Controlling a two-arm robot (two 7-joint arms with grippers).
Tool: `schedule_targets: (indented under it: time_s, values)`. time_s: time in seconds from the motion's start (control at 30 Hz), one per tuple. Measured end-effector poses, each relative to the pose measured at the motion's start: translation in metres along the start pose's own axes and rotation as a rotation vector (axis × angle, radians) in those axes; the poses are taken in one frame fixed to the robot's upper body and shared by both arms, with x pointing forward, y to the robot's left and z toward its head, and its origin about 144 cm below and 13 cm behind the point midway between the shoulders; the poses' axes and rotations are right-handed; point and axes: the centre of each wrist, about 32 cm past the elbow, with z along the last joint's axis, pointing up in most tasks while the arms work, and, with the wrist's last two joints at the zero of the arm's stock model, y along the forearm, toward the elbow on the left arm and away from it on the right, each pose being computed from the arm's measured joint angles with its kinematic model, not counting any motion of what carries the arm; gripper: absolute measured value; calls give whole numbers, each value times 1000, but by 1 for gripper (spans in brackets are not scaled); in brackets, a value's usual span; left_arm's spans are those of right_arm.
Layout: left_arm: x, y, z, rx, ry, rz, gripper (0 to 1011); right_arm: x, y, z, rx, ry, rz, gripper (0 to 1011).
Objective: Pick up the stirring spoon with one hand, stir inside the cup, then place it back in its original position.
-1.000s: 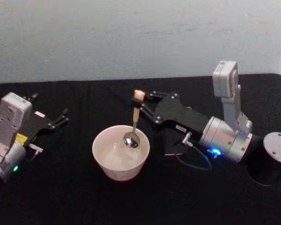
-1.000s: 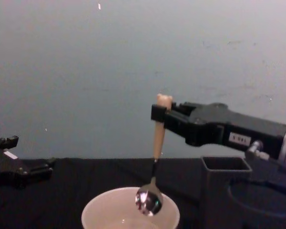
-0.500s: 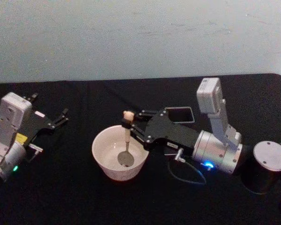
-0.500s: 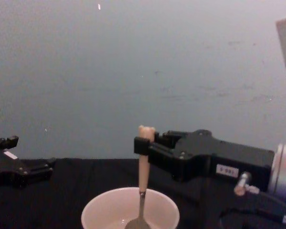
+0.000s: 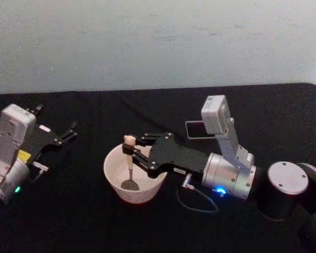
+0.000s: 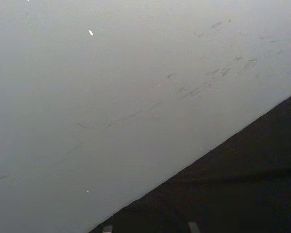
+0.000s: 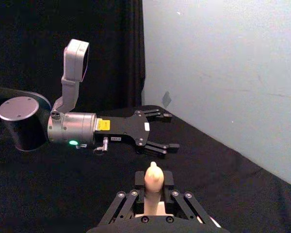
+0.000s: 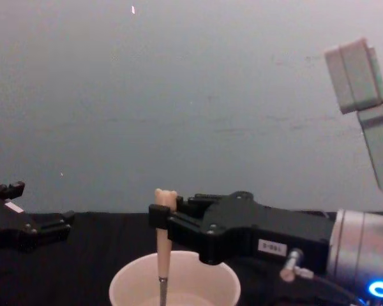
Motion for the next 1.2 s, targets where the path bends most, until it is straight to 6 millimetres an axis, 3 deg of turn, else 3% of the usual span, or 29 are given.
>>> schedule_targets:
  time_s: [0.67, 1.2]
  values:
    - [0, 0, 0, 0, 0, 0, 1001, 20, 21, -7, 3, -6, -82, 214]
    - [0, 0, 0, 0, 0, 0, 1001, 33, 0, -5, -11, -22, -174, 214]
